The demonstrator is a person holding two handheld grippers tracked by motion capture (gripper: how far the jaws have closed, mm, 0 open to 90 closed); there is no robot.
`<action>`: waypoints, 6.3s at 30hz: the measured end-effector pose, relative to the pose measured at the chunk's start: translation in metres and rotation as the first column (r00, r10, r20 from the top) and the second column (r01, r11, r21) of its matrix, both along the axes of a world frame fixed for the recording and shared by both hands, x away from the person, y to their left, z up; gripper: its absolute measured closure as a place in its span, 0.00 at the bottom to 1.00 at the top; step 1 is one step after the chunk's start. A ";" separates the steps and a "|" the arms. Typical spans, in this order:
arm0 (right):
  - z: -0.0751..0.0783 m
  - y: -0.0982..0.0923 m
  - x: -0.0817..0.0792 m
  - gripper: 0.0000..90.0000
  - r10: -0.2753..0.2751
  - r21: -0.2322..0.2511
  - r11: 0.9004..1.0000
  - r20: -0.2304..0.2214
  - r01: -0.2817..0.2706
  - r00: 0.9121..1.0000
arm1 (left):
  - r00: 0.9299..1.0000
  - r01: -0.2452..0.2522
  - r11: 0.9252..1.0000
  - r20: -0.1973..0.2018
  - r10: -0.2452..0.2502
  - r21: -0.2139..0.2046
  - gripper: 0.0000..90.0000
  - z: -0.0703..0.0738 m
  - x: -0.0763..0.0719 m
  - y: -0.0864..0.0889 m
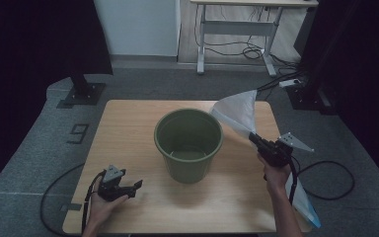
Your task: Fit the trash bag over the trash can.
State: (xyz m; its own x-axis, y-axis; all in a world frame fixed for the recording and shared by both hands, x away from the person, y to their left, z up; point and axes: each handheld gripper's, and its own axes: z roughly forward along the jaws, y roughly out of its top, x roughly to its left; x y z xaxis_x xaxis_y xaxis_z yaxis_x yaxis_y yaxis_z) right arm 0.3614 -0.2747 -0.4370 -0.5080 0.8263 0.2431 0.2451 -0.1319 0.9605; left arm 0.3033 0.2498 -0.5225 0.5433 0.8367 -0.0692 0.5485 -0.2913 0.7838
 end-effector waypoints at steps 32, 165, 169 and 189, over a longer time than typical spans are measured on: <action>0.111 0.029 -0.043 0.99 0.082 -0.039 0.996 0.237 -0.075 0.968 | 1.000 0.008 1.000 -0.006 -0.008 -0.002 0.19 -0.001 0.000 -0.002; -0.056 0.097 -0.053 0.70 -0.099 -0.277 0.957 -0.026 0.088 0.995 | 0.982 0.050 0.996 0.187 -0.036 -0.073 0.22 0.127 0.019 -0.055; -0.052 0.082 -0.050 0.94 -0.141 -0.263 0.954 0.039 0.146 0.989 | 0.983 0.056 0.996 0.180 -0.043 -0.071 0.22 0.130 0.017 -0.056; 0.067 0.082 -0.053 0.98 0.018 -0.371 0.925 0.247 0.078 0.969 | 0.965 0.152 0.987 0.224 -0.138 -0.046 0.22 0.164 0.010 -0.099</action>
State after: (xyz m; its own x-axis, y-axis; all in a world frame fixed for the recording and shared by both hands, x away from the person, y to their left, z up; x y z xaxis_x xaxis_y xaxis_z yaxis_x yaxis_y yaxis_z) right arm 0.3081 -0.1926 -0.3699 -0.4853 0.8476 -0.2146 0.0012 0.2460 0.9693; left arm 0.3130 0.1509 -0.3589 0.6661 0.7456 0.0162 0.3161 -0.3019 0.8994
